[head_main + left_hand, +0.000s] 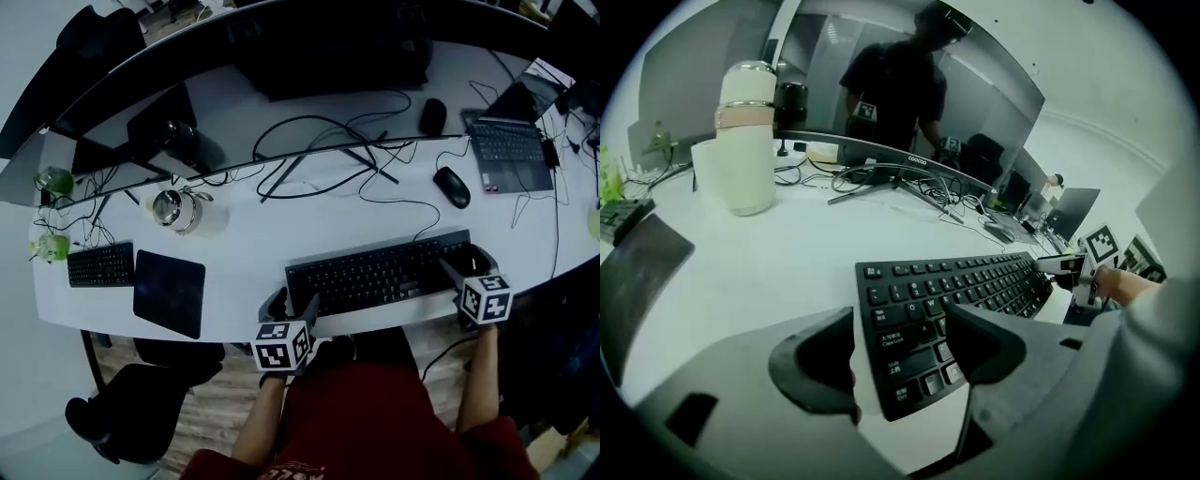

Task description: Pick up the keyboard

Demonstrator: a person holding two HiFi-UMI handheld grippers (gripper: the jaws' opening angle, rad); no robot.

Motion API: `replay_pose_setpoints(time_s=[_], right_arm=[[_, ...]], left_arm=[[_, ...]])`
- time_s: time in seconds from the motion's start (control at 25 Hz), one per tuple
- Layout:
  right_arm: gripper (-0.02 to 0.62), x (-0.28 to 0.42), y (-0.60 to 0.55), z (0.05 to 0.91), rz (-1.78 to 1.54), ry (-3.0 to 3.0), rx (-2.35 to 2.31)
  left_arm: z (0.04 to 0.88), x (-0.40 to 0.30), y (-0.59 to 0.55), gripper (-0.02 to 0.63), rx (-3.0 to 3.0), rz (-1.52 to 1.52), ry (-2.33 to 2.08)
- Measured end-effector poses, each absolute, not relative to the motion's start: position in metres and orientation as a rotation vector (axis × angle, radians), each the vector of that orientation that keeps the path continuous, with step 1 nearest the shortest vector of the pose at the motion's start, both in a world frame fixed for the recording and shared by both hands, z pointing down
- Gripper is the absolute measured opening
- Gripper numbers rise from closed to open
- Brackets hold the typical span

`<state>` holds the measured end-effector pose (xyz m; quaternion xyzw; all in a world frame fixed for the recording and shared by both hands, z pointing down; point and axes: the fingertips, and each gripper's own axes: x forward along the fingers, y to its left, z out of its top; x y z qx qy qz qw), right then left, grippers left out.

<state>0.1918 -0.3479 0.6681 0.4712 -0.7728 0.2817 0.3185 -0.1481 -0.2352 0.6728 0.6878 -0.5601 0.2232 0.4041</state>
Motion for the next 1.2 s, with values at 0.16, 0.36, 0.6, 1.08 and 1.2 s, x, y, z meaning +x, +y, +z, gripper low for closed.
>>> replay_pose_setpoints(time_s=[0.16,0.36,0.6,1.08,1.2], right_arm=[[0.367,0.192,-0.348,0.669,0.754,-2.030,1.231],[0.373,0.195,-0.350,0.668,0.739,-2.014,1.245],[0.388,0.199,-0.345,0.682,0.829,-1.996,1.179],[0.396,0.200,-0.345,0.688,0.942,-2.004,1.087],[0.394,0.202,-0.344,0.687,0.941,-1.996,1.088]], left_arm=[[0.677,-0.146,-0.234,0.288,1.717,0.560,-1.395],[0.679,-0.143,-0.235,0.288,1.711,0.563,-1.393],[0.684,-0.141,-0.233,0.288,1.705,0.585,-1.387],[0.688,-0.140,-0.235,0.288,1.690,0.594,-1.347],[0.687,-0.140,-0.235,0.288,1.705,0.583,-1.358]])
